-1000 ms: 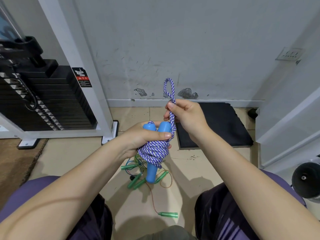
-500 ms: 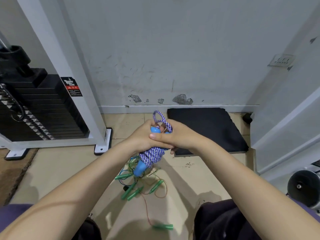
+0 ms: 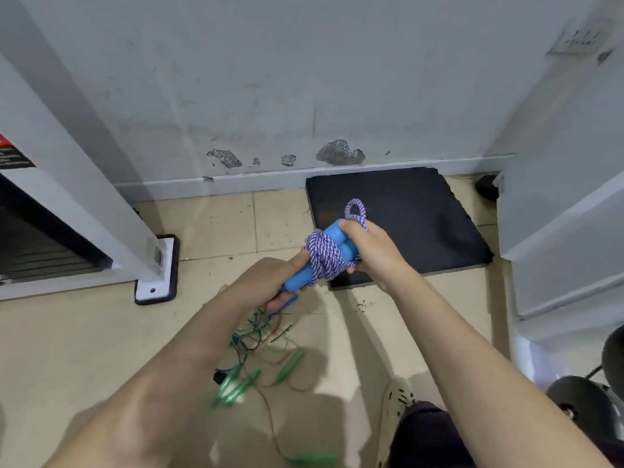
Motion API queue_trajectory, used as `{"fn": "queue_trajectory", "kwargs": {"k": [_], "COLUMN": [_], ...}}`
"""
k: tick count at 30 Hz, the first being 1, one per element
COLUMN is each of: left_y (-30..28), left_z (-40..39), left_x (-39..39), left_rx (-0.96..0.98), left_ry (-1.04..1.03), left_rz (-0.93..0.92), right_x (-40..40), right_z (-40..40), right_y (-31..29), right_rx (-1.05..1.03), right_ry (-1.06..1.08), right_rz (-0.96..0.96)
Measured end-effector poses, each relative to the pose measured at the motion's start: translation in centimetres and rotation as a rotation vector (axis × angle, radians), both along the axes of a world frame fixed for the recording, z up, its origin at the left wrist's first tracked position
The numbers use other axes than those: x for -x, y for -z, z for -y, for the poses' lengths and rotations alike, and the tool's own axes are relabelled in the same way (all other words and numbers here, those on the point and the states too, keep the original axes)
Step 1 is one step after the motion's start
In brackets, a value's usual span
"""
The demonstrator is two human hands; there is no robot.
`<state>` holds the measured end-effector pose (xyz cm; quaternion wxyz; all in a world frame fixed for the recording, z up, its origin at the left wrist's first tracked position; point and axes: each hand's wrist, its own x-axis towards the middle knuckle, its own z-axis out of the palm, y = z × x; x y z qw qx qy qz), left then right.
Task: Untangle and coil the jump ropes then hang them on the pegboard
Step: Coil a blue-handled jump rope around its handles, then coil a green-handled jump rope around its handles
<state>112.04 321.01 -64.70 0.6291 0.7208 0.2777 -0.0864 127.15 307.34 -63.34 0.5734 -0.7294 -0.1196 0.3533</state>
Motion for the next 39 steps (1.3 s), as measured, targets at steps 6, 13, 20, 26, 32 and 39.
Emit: {"fn": "queue_trajectory", "kwargs": {"k": [6,13,20,26,32,39], "left_y": [5.6,13.1,20.8,22.7,23.3,21.6], "left_z": [-0.1,1.0,6.2,8.1,8.5,3.7], "left_x": [-5.2,-9.7,-11.7,-11.5,-11.8,-4.7], "left_rx": [0.023,-0.196,0.079,0.256,0.373,-0.138], "left_ry": [0.086,0.14,-0.161,-0.304,-0.331,-0.333], "left_rz": [-0.056,-0.135,-0.097,-0.042,-0.097,-0.091], "right_x": [-3.7,-6.3,-7.2,-7.7,-7.2,-2.6], "right_z": [0.5,4.6,9.5,10.0,10.1,6.6], "right_y": [6.5,15.4,21.2,21.6,22.7,21.6], "right_rx": [0.105,0.29,0.253,0.232,0.233,0.564], "right_ry": [-0.006,0.192,0.458,0.512,0.556,0.504], "right_rz": [0.023,-0.043,-0.15,-0.145,-0.127,0.259]}}
